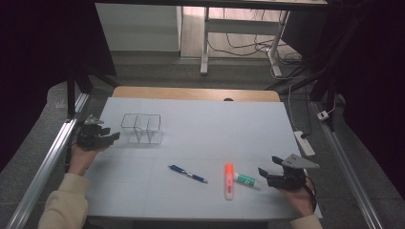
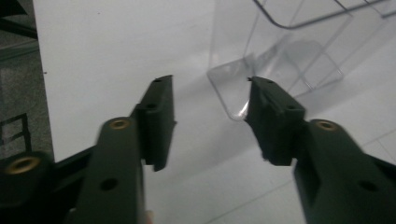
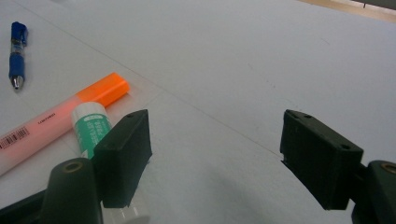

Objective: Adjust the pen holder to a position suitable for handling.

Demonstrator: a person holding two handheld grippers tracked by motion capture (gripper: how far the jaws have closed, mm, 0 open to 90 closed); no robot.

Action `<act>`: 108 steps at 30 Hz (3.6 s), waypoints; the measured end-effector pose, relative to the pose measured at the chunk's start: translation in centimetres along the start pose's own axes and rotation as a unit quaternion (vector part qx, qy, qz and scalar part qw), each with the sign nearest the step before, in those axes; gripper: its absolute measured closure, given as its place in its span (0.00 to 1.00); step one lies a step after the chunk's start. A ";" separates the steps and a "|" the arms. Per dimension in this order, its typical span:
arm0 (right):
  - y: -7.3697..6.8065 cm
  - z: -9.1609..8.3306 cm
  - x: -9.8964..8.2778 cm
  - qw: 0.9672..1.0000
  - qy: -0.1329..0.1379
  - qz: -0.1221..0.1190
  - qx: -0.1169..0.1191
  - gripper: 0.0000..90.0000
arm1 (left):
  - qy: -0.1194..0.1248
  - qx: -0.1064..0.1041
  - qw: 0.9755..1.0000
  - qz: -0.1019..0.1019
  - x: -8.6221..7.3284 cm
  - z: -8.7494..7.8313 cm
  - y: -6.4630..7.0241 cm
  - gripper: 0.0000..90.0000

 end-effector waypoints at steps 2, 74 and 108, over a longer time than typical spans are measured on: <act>0.1 0.0 0.0 1.000 -0.002 0.000 -0.001 0.27 | -0.006 -0.003 1.000 0.005 0.3 0.5 -0.2 0.71; -0.2 0.1 0.0 1.000 -0.005 -0.009 -0.005 0.27 | -0.054 -0.105 0.992 0.044 2.0 6.5 4.2 0.99; -0.3 0.2 0.0 1.000 -0.009 -0.010 -0.004 0.27 | -0.046 -0.156 0.982 0.094 5.5 9.2 11.7 0.98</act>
Point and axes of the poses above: each handheld gripper's, and its own axes: z roughly forward along the jaws, x roughly out of its top, y roughly to its right, the point moved 8 cm from there along z, roughly forward along the jaws, and after that the axes turned 8 degrees about z, right-handed, at the moved point
